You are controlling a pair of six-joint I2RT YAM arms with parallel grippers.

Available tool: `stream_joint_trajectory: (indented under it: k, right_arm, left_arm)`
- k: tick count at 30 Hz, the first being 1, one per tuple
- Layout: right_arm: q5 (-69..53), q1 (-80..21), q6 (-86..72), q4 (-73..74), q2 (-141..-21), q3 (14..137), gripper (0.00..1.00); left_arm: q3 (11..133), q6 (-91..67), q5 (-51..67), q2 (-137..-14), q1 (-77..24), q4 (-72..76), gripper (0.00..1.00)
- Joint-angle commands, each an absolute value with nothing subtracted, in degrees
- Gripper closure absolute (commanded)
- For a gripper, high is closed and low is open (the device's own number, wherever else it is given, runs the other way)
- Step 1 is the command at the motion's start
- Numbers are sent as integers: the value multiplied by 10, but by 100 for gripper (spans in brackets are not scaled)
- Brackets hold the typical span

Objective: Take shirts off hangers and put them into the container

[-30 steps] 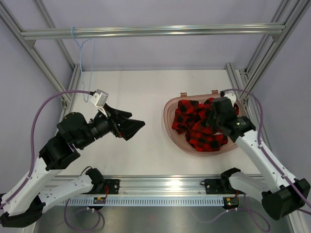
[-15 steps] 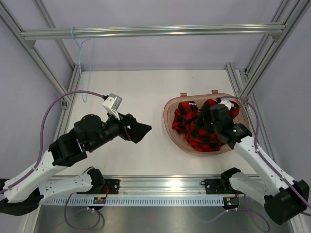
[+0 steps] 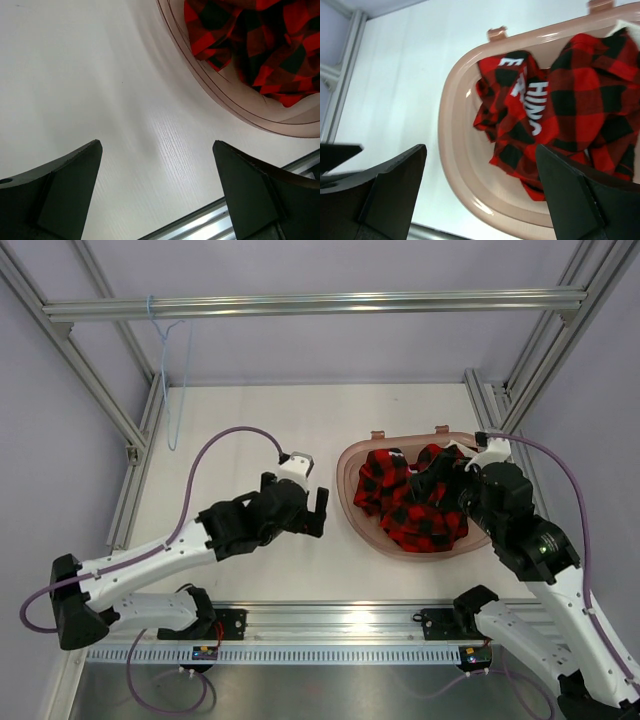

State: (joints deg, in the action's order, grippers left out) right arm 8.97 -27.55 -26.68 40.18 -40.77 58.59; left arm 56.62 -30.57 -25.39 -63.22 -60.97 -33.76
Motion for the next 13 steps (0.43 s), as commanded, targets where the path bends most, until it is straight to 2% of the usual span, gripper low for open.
stream_joint_trajectory:
  k: [1, 10, 13]
  right_arm:
    - [-17, -301, -237, 399, -413, 592, 1]
    - [1, -410, -273, 349, -452, 540, 0]
    - [58, -448, -272, 348, -472, 545, 1]
  left_arm:
    - [558, -331, -228, -646, -577, -294, 1]
    - [474, -368, -241, -538, -522, -277, 1]
    - [468, -370, -247, -514, -522, -295, 1]
